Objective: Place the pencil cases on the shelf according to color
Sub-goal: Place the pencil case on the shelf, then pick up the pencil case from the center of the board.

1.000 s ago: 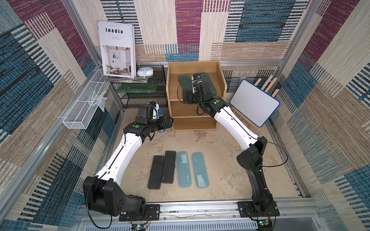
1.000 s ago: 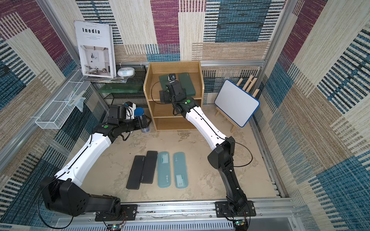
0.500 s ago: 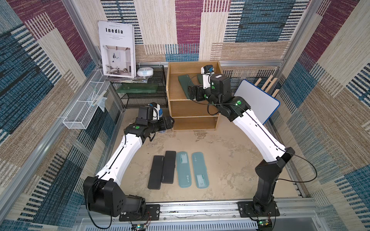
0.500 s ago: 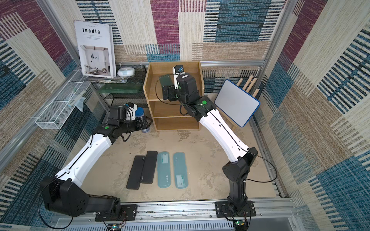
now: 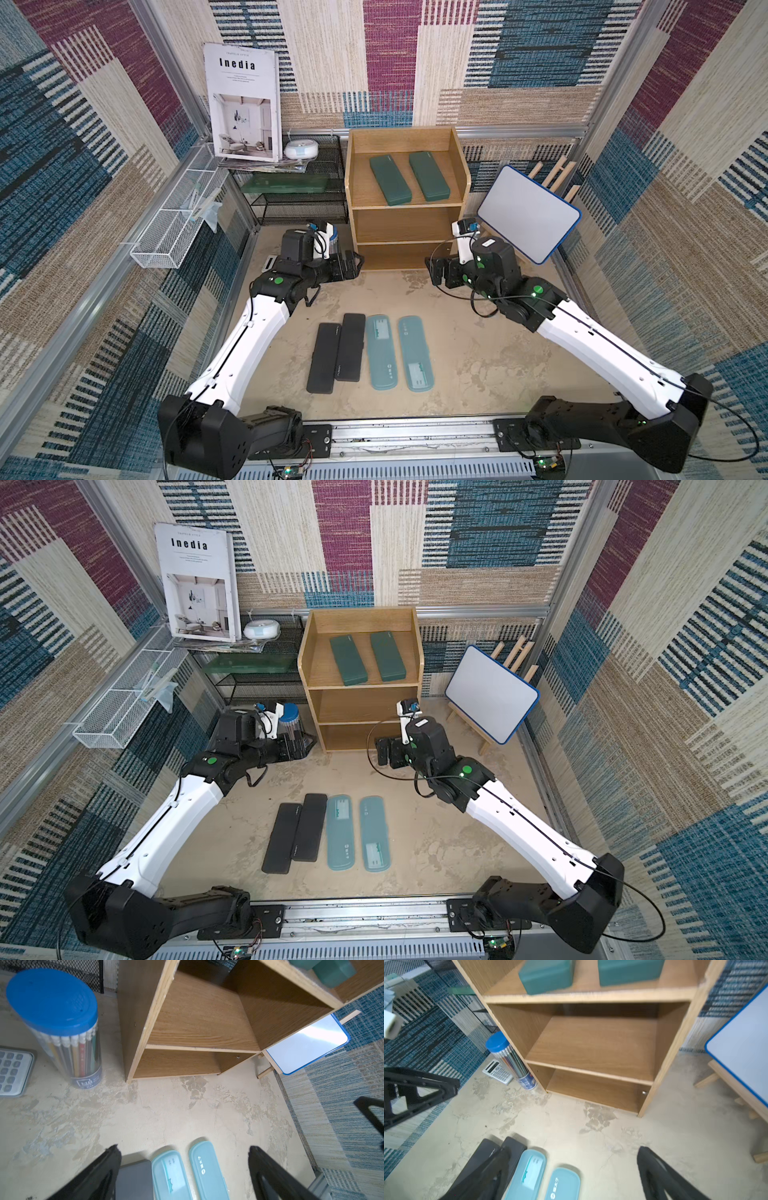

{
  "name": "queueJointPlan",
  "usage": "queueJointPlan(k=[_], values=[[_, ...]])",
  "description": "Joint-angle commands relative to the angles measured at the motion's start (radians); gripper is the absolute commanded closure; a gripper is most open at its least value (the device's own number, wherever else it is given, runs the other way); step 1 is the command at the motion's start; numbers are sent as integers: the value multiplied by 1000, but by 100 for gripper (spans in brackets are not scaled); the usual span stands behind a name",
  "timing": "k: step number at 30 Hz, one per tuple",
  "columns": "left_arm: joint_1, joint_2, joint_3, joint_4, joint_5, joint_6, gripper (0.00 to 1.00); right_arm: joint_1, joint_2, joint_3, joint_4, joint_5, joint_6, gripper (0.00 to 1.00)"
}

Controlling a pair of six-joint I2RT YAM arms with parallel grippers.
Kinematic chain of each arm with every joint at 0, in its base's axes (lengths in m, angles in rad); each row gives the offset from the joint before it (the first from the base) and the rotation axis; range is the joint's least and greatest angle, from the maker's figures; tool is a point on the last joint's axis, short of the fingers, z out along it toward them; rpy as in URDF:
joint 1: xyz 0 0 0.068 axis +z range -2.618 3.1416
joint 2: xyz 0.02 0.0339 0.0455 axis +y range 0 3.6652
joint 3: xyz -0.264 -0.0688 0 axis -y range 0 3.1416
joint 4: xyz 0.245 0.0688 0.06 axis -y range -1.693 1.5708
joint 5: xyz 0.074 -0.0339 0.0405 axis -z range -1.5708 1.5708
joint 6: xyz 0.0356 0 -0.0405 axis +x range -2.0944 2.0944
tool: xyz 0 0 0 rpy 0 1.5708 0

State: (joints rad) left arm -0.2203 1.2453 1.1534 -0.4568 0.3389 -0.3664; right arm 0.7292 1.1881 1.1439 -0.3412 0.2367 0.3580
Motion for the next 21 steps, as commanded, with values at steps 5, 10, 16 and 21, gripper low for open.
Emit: queueJointPlan(k=[5, 10, 16, 21], values=[[-2, -34, -93, -18, -5, 18, 0, 37, -77, -254, 60, -100, 147, 1], [-2, 30, -42, -66, -3, 33, 0, 114, -39, -364, 88, -84, 218, 1], [-1, 30, -47, -60, 0, 26, 0, 232, 105, -390, 91, -33, 284, 1], [-2, 15, -50, -62, -28, 31, 0, 286, 231, -364, 95, -31, 314, 1]])
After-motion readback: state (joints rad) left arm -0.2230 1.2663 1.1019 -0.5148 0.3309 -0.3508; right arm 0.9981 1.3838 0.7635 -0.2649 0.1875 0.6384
